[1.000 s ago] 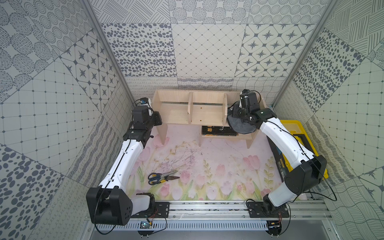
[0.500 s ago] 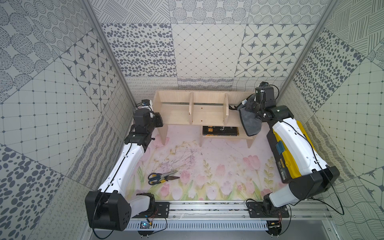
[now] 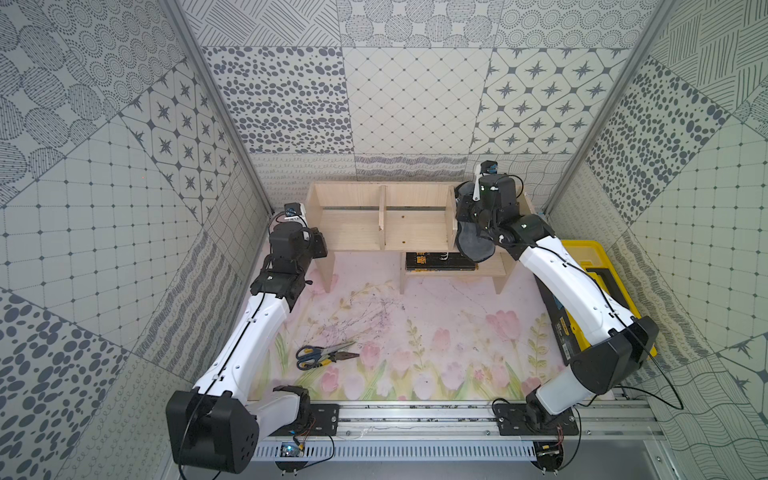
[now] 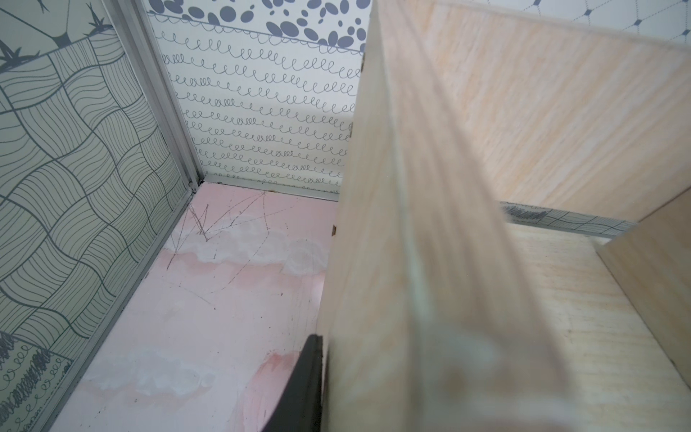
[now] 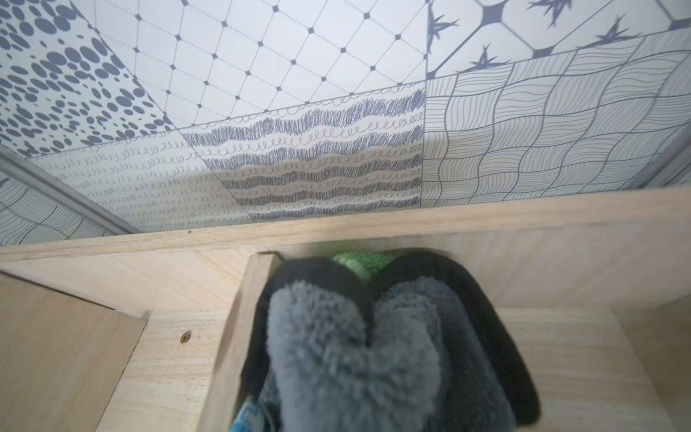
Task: Wipe the bookshelf clean with a cloth
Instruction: Wipe the dust from the shelf.
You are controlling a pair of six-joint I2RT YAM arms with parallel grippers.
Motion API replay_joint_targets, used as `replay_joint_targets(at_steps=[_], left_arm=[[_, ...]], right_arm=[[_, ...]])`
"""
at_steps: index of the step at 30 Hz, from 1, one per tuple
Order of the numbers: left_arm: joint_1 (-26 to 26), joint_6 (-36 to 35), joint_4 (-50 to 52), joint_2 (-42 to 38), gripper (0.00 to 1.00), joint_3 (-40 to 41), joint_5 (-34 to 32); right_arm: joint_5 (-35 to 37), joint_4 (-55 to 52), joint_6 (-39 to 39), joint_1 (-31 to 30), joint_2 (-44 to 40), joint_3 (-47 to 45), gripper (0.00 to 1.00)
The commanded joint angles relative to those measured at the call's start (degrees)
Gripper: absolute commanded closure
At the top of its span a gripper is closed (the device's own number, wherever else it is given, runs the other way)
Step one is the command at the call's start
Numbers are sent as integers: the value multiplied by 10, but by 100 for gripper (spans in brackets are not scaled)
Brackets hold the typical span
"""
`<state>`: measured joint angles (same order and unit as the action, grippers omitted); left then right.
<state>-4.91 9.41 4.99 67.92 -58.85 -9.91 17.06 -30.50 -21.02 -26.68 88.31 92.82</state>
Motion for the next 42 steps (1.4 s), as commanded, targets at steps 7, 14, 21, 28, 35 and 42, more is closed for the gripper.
replay_joint_targets(at_steps=[7,14,21,28,35,42], left_arm=[[-29,116,-10,3,100,20,-104],[-23,125,-59,15,100,39,-132],[-8,112,-79,59,100,14,-126],[-8,101,-106,86,100,3,-145],[14,93,-114,88,100,13,-133],[15,87,-128,76,100,23,-70]], right_arm=[[13,-26,-10,88,-86,-122,100],[8,-20,32,108,16,9,100],[-47,5,48,72,83,106,100],[-46,31,27,38,29,0,100],[4,5,35,83,-56,-86,100],[27,-25,43,106,-84,-130,100]])
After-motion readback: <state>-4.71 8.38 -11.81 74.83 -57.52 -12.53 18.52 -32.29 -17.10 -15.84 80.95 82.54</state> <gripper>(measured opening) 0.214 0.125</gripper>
